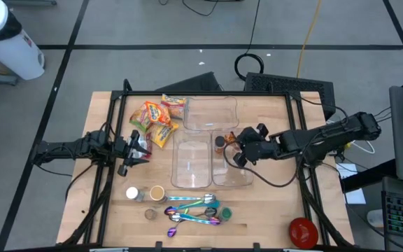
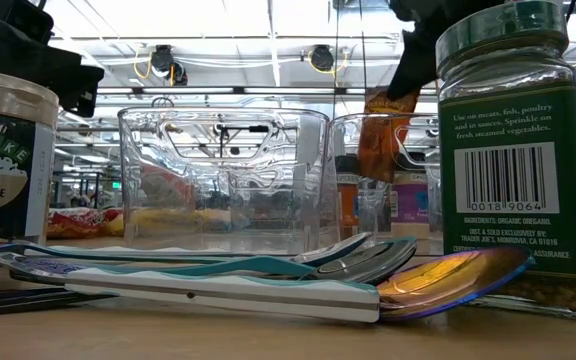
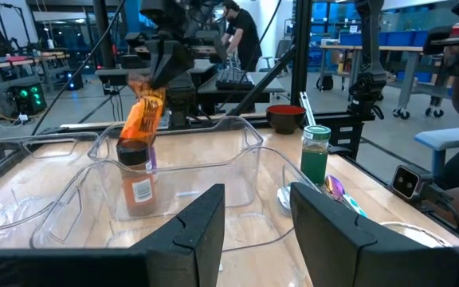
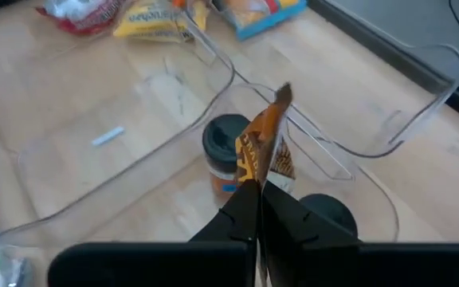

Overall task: Pick & Place Food Item
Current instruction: Put the orange seasoning pack into the bottom right transparent bin

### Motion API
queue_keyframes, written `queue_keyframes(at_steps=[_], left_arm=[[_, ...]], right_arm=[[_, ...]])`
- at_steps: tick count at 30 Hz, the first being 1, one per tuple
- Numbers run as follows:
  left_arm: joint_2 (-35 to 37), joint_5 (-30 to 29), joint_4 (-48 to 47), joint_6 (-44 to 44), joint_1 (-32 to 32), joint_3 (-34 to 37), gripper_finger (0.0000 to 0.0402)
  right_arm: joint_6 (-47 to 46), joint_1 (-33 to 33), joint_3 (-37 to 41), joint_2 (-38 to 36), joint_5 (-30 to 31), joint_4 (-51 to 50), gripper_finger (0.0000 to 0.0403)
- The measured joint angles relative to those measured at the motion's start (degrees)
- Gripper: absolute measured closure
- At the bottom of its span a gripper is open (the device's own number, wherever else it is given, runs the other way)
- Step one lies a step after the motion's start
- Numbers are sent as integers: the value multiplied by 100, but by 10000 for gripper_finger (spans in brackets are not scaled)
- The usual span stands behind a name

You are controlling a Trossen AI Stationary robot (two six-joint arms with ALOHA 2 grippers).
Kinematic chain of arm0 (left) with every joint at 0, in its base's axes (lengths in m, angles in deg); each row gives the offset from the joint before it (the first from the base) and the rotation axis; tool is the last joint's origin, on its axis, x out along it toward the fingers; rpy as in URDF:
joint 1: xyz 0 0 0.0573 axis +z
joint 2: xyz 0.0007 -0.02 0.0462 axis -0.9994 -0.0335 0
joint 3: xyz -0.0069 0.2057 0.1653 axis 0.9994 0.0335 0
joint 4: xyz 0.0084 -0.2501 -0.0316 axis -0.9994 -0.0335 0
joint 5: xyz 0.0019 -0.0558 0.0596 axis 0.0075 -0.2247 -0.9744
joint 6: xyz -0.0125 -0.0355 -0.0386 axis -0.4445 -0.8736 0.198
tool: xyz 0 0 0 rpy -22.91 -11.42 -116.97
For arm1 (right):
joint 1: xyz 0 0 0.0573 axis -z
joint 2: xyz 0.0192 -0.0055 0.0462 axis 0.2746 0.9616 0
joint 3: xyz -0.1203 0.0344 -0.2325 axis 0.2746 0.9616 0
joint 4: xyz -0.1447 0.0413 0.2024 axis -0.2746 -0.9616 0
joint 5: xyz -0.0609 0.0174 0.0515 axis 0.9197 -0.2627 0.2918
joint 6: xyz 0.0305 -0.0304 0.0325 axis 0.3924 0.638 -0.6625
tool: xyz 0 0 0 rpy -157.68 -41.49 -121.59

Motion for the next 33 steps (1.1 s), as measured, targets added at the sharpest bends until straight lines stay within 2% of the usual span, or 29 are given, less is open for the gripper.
queue_keyframes(at_steps=[10, 15, 33], left_arm=[[0, 0, 0, 0, 0, -1, 249], [0, 0, 0, 0, 0, 0, 249], [0, 0, 0, 0, 0, -1, 249]], right_arm=[[-4, 101, -1, 375, -18, -88, 403], [-4, 158, -1, 607, -312, -91, 403], [16, 376, -1, 1063, -314, -64, 403]])
